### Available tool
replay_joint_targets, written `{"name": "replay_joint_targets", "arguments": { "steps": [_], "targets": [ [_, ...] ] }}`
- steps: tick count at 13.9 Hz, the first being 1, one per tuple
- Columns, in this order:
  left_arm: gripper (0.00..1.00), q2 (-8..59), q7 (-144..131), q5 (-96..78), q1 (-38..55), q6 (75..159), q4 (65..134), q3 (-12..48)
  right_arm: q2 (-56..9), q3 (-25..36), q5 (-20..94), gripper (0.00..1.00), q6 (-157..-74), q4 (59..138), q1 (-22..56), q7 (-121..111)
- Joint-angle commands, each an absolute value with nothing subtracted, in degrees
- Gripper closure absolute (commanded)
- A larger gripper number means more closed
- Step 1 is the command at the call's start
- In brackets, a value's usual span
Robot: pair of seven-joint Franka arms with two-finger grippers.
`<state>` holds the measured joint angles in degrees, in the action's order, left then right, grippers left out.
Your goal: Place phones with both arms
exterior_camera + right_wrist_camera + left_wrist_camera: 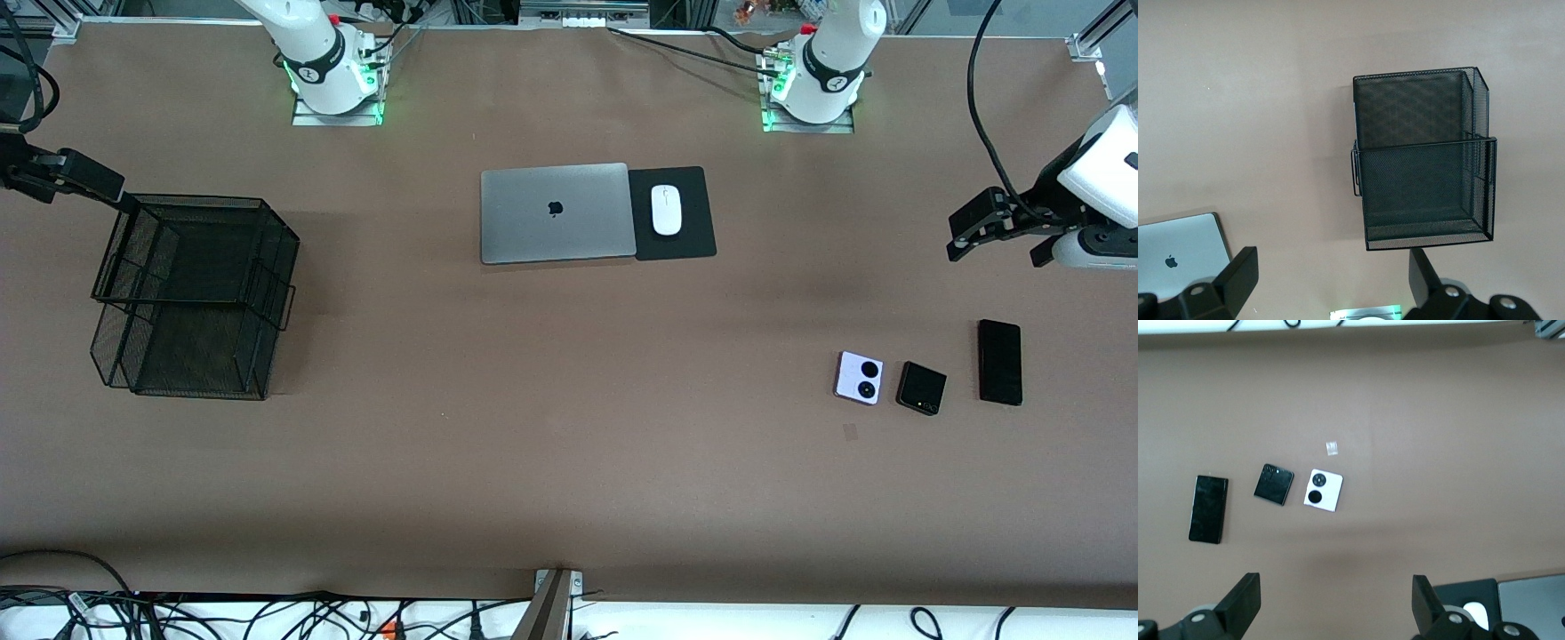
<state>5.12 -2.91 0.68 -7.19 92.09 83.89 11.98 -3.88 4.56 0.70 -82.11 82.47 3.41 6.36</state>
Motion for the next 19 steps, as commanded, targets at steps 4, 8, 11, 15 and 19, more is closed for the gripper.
{"name": "replay_joint_targets", "arguments": {
  "steps": [4,8,11,15,19],
  "targets": [
    [0.00,3.9,-1.7,0.2,-7.3,88.9,83.8,11.8,-4.5,4.9,0.8,0.00,-82.4,83.1,4.0,6.4],
    [0.00,3.9,-1.7,0.2,-7.3,88.8,83.8,11.8,-5.4,5.2,0.5,0.00,-82.3,83.6,3.3,6.2],
    [0.00,3.9,-1.7,0.2,-7.3,88.5,84.2,11.9,-5.7,5.1,0.0,0.00,-82.7,83.4,3.5,6.4],
    [0.00,4.0,-1.7,0.2,-7.3,88.0,84.1,11.8,-5.6,5.1,0.0,0.00,-82.5,83.1,3.5,6.2],
    [0.00,4.0,-1.6,0.3,-7.3,88.0,84.2,11.7,-5.6,5.1,-0.1,0.00,-82.5,83.0,3.5,6.2]
  ]
}}
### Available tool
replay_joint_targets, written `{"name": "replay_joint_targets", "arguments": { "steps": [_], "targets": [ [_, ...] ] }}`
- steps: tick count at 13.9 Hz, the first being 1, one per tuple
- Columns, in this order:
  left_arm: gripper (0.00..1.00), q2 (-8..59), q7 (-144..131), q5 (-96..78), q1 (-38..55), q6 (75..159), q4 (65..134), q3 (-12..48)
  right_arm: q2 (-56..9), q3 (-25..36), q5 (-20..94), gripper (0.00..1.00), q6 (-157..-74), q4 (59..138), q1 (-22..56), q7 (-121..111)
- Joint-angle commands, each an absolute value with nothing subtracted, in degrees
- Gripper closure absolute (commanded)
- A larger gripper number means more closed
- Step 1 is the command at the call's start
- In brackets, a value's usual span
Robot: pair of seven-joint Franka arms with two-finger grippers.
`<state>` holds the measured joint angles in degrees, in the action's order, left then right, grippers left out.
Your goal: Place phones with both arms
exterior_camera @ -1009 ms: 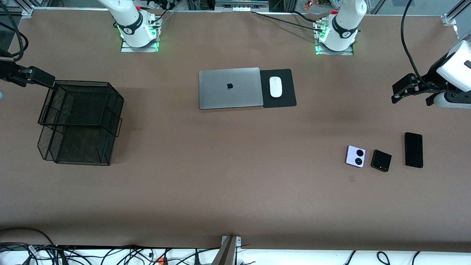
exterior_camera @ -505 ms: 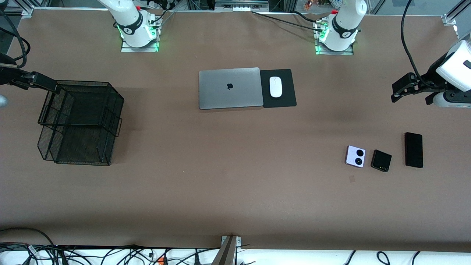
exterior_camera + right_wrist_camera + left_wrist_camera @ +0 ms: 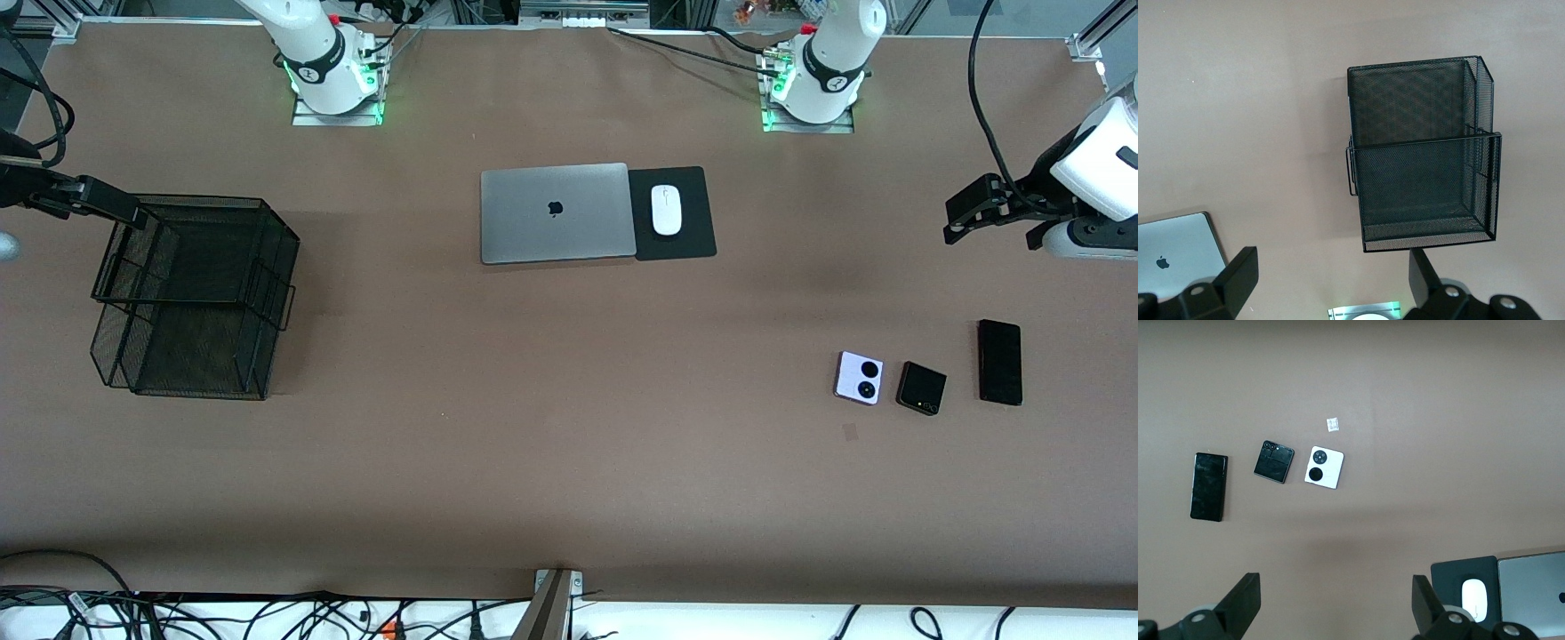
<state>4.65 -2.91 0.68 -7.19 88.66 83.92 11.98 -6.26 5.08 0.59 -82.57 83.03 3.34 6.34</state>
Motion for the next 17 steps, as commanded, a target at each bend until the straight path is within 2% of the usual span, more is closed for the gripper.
{"name": "replay_joint_targets", "arguments": {
  "steps": [1,9,13,14,17],
  "targets": [
    [0.00,4.1,-1.6,0.3,-7.3,88.1,84.4,11.7,-5.6,5.1,-0.1,0.00,-82.5,83.0,3.5,6.2],
    [0.00,8.3,-1.6,3.5,-7.5,89.9,83.9,11.8,-5.7,4.9,-0.1,0.00,-82.5,83.1,3.8,6.7],
    [0.00,14.7,-1.6,4.5,-7.2,89.9,83.7,11.5,-5.7,4.9,-0.1,0.00,-82.6,83.1,3.7,6.6],
    [0.00,17.1,-1.6,9.1,-6.3,90.0,83.7,11.7,-5.7,4.9,-0.1,0.00,-82.6,83.1,3.7,6.6],
    [0.00,21.7,-1.3,14.3,-5.5,95.0,83.9,12.8,-5.7,4.9,-0.1,0.00,-82.6,83.1,3.7,6.5]
  ]
}}
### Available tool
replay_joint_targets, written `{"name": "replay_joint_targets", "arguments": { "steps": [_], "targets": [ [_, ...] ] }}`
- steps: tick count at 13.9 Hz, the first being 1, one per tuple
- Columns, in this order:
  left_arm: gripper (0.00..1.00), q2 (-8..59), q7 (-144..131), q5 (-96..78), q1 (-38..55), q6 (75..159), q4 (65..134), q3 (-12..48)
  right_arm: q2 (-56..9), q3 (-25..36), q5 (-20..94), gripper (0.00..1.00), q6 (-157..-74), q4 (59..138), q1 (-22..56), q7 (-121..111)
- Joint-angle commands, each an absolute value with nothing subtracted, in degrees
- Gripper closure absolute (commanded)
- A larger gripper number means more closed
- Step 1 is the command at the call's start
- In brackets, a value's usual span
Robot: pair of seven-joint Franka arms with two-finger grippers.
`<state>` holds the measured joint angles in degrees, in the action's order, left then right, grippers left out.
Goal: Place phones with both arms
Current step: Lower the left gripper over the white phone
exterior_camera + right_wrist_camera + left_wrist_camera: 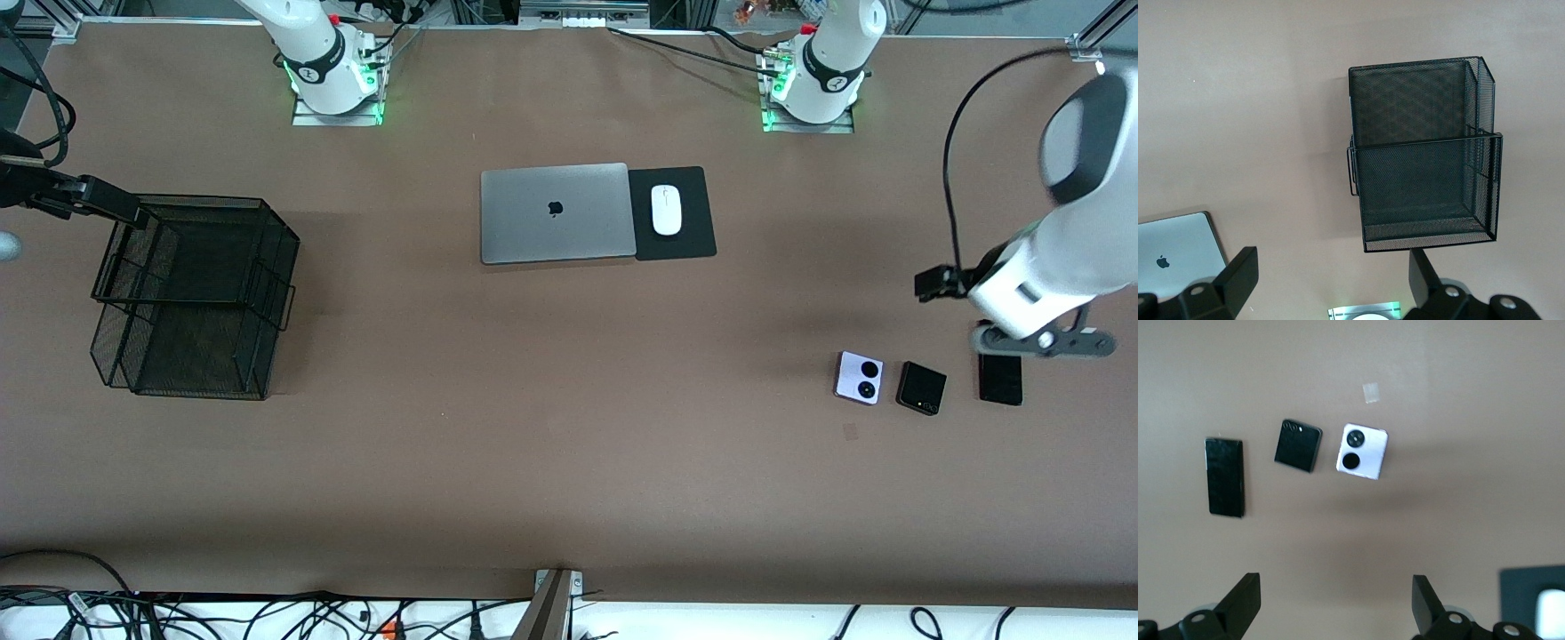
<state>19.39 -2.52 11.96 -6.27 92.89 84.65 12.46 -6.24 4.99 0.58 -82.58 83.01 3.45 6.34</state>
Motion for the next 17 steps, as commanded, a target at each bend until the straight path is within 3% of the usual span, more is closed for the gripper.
{"name": "replay_joint_targets", "arguments": {
  "steps": [1,9,13,17],
  "targets": [
    [0.00,23.2,-1.1,14.4,-5.5,96.2,83.9,12.8,-5.7,4.9,-0.1,0.00,-82.6,83.1,3.7,6.5],
    [0.00,32.8,19.8,15.4,-6.9,108.3,84.0,12.7,-5.5,4.9,0.0,0.00,-82.1,83.2,3.7,6.5],
    [0.00,33.6,18.9,13.9,-7.0,108.9,84.3,12.8,-4.8,5.2,0.2,0.00,-81.0,83.1,3.6,6.3],
    [0.00,35.2,19.7,6.9,-12.1,116.8,87.9,13.2,-4.8,5.3,0.2,0.00,-81.1,83.1,3.6,6.3]
  ]
}}
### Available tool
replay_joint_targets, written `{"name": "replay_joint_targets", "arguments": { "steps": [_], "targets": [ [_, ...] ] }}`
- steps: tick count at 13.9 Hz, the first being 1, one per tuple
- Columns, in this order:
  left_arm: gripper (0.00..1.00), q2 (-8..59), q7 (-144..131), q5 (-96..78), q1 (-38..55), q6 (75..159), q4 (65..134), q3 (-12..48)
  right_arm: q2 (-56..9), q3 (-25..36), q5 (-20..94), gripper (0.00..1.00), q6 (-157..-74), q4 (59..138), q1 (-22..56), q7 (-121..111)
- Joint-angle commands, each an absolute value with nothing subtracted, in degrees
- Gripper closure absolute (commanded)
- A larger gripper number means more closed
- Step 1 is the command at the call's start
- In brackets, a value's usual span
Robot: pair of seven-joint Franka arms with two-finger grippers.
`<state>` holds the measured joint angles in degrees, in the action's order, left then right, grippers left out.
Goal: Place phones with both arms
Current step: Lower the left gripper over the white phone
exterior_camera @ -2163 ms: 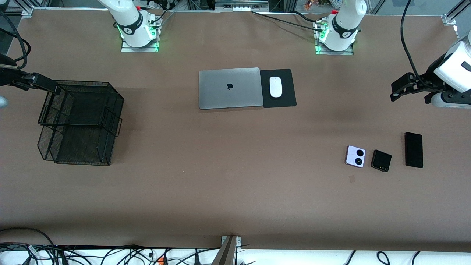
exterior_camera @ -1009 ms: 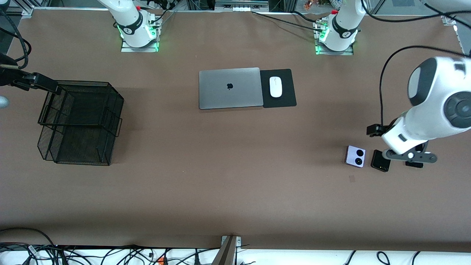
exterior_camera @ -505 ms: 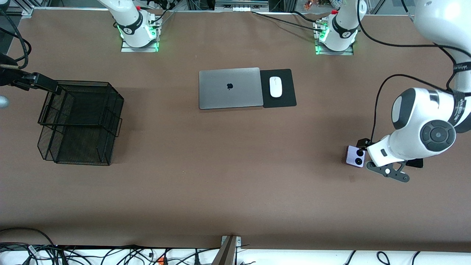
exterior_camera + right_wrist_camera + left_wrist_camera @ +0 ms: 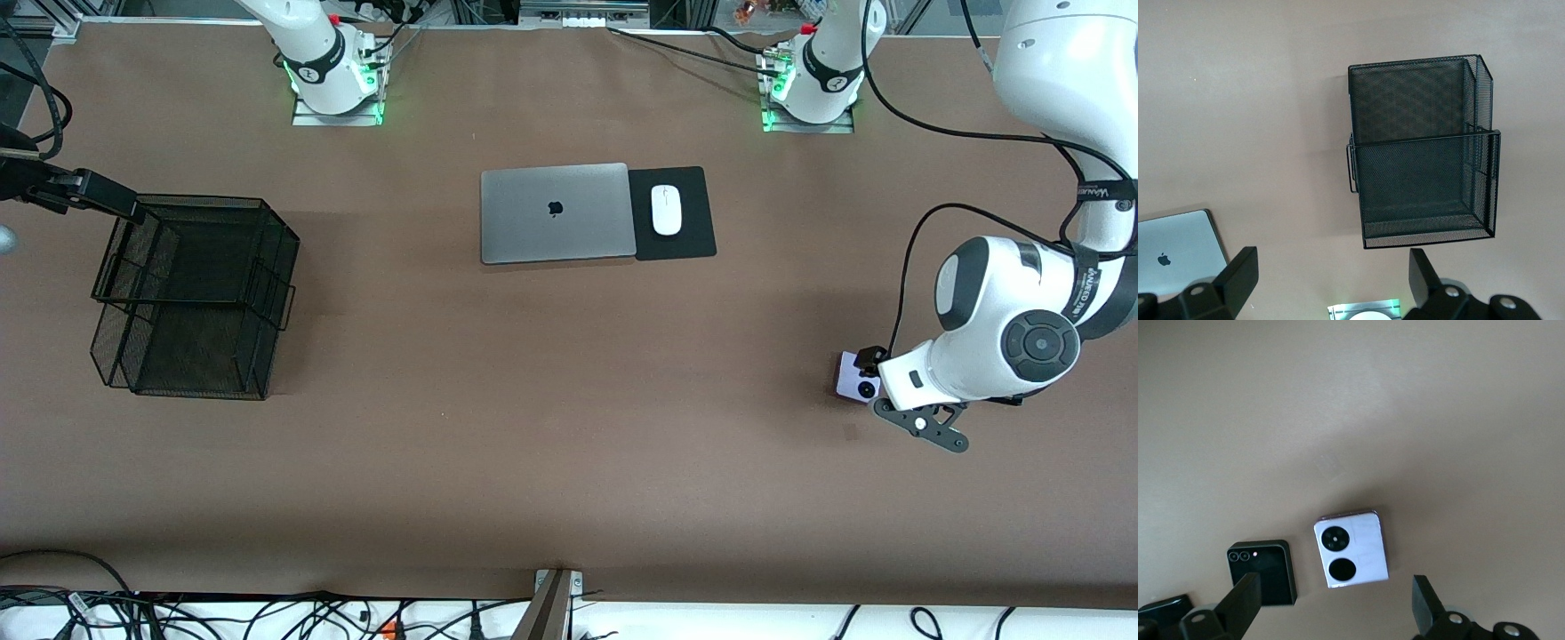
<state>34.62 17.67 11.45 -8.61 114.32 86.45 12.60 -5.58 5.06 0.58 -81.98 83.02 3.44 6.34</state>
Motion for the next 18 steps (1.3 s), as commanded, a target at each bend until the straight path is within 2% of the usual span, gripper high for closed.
{"name": "replay_joint_targets", "arguments": {
  "steps": [1,3,6,18],
  "targets": [
    [0.00,35.7,20.0,6.3,-13.5,116.9,87.9,13.2,-4.8,5.3,0.2,0.00,-81.2,83.1,3.6,6.3],
    [0.00,36.5,20.0,5.5,-14.7,117.2,88.2,13.2,-4.8,5.2,0.3,0.00,-81.3,83.1,3.6,6.4],
    [0.00,36.8,15.4,5.4,-14.9,124.2,93.4,13.2,-4.8,5.3,0.3,0.00,-81.3,83.1,3.6,6.4],
    [0.00,35.6,7.5,5.7,-14.7,138.8,104.4,13.2,-4.9,5.2,0.3,0.00,-81.3,83.1,3.6,6.3]
  ]
}}
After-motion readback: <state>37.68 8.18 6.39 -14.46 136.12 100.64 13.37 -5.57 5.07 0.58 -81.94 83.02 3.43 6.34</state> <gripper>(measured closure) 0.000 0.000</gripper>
